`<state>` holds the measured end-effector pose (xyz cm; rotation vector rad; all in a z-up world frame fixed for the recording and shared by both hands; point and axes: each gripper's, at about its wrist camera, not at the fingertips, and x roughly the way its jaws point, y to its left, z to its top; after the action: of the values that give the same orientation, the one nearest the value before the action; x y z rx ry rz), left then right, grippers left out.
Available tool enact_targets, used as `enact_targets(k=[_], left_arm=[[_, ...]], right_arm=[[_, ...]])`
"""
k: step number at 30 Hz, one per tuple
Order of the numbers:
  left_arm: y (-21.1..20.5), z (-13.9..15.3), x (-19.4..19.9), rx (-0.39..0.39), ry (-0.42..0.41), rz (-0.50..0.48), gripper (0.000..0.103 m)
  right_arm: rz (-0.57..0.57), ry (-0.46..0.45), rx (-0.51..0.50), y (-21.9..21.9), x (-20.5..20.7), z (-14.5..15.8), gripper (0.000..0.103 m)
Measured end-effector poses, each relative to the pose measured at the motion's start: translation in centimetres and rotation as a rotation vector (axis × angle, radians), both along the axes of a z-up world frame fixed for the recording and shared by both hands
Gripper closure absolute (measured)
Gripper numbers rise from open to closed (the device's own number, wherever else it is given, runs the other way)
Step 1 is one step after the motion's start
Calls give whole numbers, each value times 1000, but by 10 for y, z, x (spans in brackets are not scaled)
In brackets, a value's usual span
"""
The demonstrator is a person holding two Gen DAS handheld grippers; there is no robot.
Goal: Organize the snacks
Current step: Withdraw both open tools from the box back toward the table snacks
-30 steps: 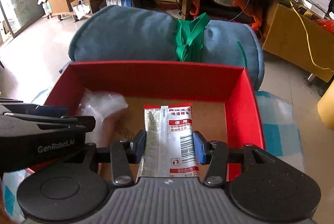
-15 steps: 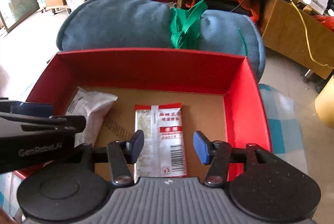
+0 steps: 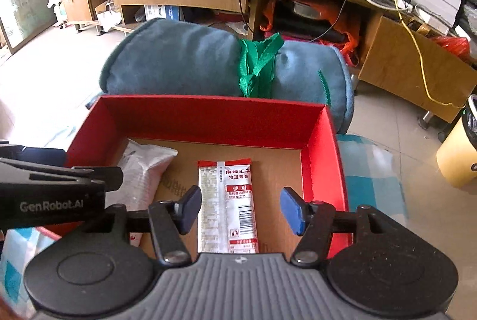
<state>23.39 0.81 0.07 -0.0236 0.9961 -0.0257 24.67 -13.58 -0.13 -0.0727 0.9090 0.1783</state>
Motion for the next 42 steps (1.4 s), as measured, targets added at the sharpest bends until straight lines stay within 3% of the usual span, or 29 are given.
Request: enact_targets(k=[26, 35, 42], left_arm=[[22, 14, -67, -48, 15, -24, 20], [29, 6, -91, -38, 36, -50, 18], [47, -12, -115, -40, 100, -33, 17]], right_arm=[[55, 18, 16, 10, -71, 19, 46], [89, 49, 14, 17, -95, 14, 46], [150, 95, 5, 34, -111, 4, 46]])
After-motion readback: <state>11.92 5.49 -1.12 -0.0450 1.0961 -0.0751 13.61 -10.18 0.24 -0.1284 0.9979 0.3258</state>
